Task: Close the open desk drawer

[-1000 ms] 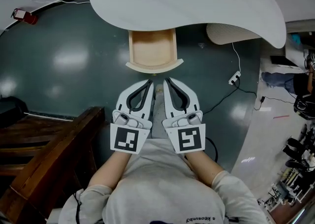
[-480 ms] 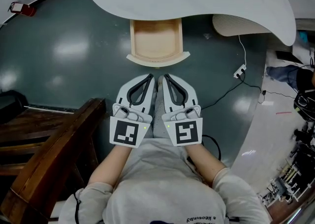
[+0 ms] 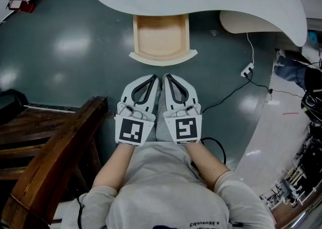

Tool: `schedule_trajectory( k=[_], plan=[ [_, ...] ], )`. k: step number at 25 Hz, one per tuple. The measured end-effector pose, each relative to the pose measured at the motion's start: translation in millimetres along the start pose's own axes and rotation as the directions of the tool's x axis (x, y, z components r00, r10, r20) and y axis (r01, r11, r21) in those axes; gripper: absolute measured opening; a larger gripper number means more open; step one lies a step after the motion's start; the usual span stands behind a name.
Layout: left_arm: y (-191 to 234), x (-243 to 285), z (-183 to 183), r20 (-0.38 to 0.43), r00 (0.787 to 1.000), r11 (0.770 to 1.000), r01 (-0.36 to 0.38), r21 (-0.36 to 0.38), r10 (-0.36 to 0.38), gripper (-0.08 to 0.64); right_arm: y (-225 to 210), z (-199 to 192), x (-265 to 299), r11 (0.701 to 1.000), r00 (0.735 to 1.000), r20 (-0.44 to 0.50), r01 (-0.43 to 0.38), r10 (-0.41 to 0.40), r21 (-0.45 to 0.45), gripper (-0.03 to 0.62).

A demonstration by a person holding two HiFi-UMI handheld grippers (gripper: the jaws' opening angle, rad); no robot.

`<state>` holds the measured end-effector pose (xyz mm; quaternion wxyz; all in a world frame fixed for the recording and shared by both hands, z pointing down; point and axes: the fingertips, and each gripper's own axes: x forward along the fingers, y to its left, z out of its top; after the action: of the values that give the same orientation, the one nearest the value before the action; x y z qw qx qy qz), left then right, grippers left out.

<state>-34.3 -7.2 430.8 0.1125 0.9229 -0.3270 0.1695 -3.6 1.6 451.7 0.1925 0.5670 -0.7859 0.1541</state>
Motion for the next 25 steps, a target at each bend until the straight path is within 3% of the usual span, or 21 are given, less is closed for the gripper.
schedule_trajectory(
  k=[7,11,25],
  plan=[
    [4.9,3.8,-14.8,-0.009,1.000,0.999,0.001,-0.037,-0.001,0.010,4.7,-30.0,16.1,1.000,0.999,-0.046,-0.015,0.016,0.024,0.017],
    [6.2,6.6,-20.4,-0.026,1.000,1.000,0.008,-0.002,-0.008,0.010,6.8,-44.5,25.8,0.999,0.997,-0.066,-0.025,0.027,0.029,0.018],
    [8.0,17.2,-41.2,-0.077,0.997,1.000,0.023,-0.005,-0.023,0.010,1.4,-109.3,54.8,0.997,0.976,-0.215,-0.010,0.027,0.080,0.020]
  ],
)
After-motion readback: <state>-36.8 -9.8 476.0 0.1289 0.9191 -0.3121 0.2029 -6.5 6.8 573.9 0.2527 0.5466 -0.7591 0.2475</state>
